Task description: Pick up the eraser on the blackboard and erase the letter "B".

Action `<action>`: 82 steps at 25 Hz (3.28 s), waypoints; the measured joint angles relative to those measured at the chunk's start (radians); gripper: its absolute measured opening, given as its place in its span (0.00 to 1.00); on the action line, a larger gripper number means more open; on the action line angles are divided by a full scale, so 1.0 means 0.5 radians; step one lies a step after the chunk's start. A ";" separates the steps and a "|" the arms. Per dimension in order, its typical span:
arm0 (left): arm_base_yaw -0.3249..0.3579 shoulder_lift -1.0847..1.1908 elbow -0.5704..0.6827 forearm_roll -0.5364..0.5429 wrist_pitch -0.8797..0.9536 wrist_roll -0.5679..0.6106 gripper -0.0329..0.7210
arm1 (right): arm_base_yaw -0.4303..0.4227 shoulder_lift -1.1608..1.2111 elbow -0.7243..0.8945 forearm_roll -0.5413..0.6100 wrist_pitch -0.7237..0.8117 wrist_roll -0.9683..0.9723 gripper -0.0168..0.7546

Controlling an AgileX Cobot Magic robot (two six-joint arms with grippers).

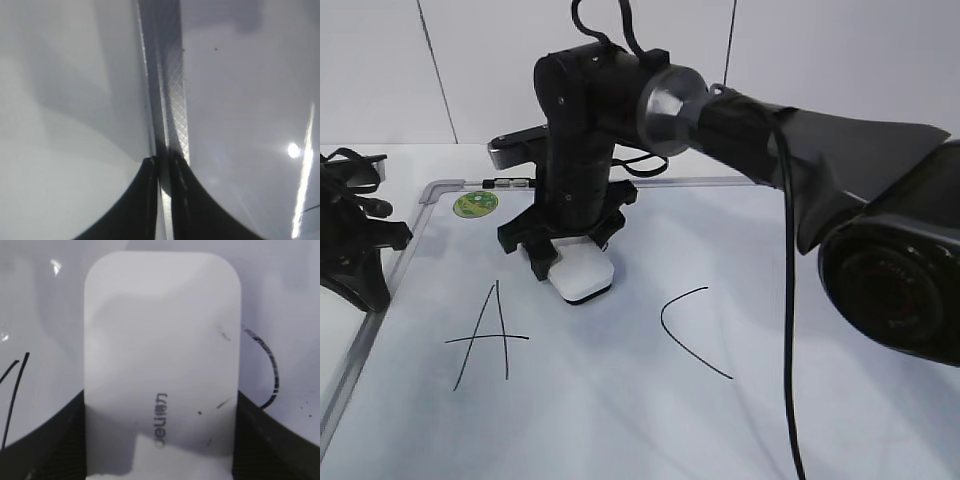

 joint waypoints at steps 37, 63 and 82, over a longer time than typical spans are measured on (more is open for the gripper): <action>0.004 0.004 0.000 -0.004 -0.008 0.000 0.07 | -0.473 0.016 -0.011 -0.344 -0.012 0.047 0.73; 0.004 0.004 0.000 0.003 -0.005 0.000 0.07 | 0.170 0.025 -0.011 -0.206 -0.046 0.299 0.73; 0.011 0.004 0.000 -0.005 -0.035 0.000 0.07 | -0.133 0.057 -0.028 -0.304 -0.106 0.439 0.73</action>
